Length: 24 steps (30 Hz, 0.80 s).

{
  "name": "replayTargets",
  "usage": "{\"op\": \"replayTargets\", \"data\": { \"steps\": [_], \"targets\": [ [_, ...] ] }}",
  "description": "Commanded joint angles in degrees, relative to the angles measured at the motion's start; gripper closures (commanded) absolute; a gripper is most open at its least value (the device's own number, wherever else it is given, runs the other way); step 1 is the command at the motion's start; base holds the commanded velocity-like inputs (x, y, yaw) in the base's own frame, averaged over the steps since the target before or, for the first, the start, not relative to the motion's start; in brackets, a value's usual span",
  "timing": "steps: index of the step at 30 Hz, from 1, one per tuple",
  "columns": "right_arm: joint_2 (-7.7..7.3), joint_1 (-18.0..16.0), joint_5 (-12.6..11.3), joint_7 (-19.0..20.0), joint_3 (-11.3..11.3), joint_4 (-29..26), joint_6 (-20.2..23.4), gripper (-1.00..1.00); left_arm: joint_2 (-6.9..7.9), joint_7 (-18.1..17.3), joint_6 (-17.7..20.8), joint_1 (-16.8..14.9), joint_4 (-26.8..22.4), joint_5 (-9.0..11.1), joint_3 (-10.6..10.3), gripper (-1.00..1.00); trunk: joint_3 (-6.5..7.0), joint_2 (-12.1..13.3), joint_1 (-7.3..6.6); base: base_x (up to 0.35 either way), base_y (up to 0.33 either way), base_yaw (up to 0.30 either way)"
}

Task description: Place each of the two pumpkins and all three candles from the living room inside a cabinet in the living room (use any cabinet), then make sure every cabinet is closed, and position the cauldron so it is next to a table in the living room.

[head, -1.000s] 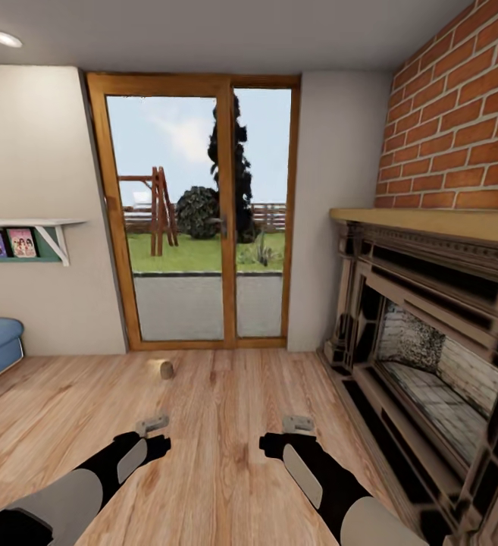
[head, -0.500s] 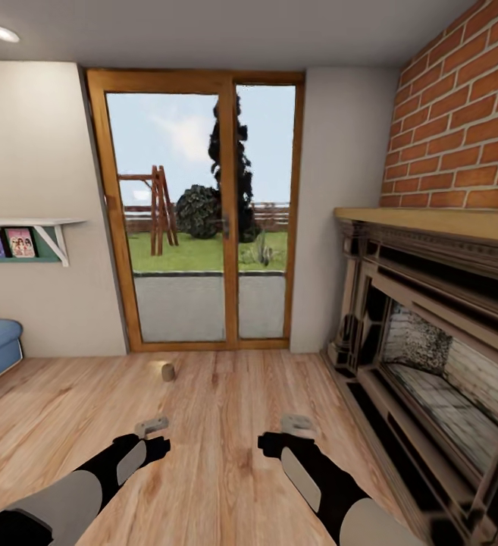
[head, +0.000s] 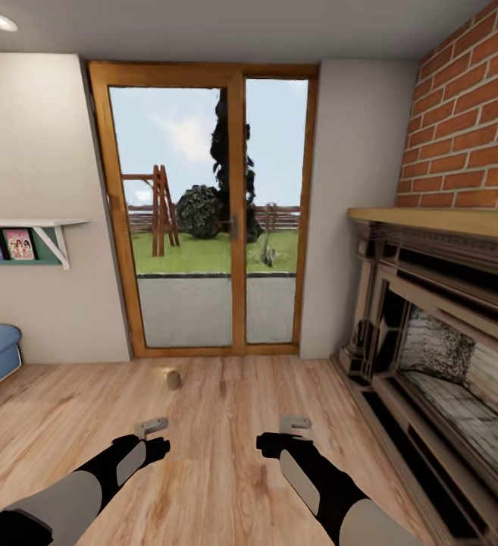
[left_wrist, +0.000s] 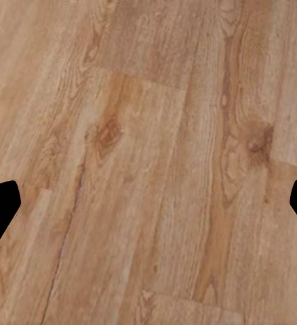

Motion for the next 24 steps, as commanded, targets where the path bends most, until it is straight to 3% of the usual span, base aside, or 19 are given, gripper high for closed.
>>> {"op": "replayTargets", "data": {
  "steps": [1, 12, 24],
  "targets": [
    [-0.02, -0.1, -0.5, -0.5, 0.3, 0.3, 0.1, -1.0, 0.06, 0.4, 0.3, 0.0, -0.2, 0.6, -0.5, -1.0, -0.07, 0.0, 0.03, 0.256, 0.215, 0.0],
    [-0.04, -0.1, -0.5, -0.5, 0.4, 1.6, -1.5, -1.0, 0.06, 0.4, 0.2, 0.0, -0.2, 0.6, -0.5, -1.0, -0.07, 0.0, 0.03, 0.267, 0.206, 0.0],
    [0.03, -0.1, -0.5, -0.5, 0.5, 1.7, -2.8, -1.0, 0.06, 0.4, 0.2, 0.0, -0.2, 0.6, -0.5, -1.0, -0.07, 0.0, 0.03, 0.315, 0.118, 0.0]
  ]
}}
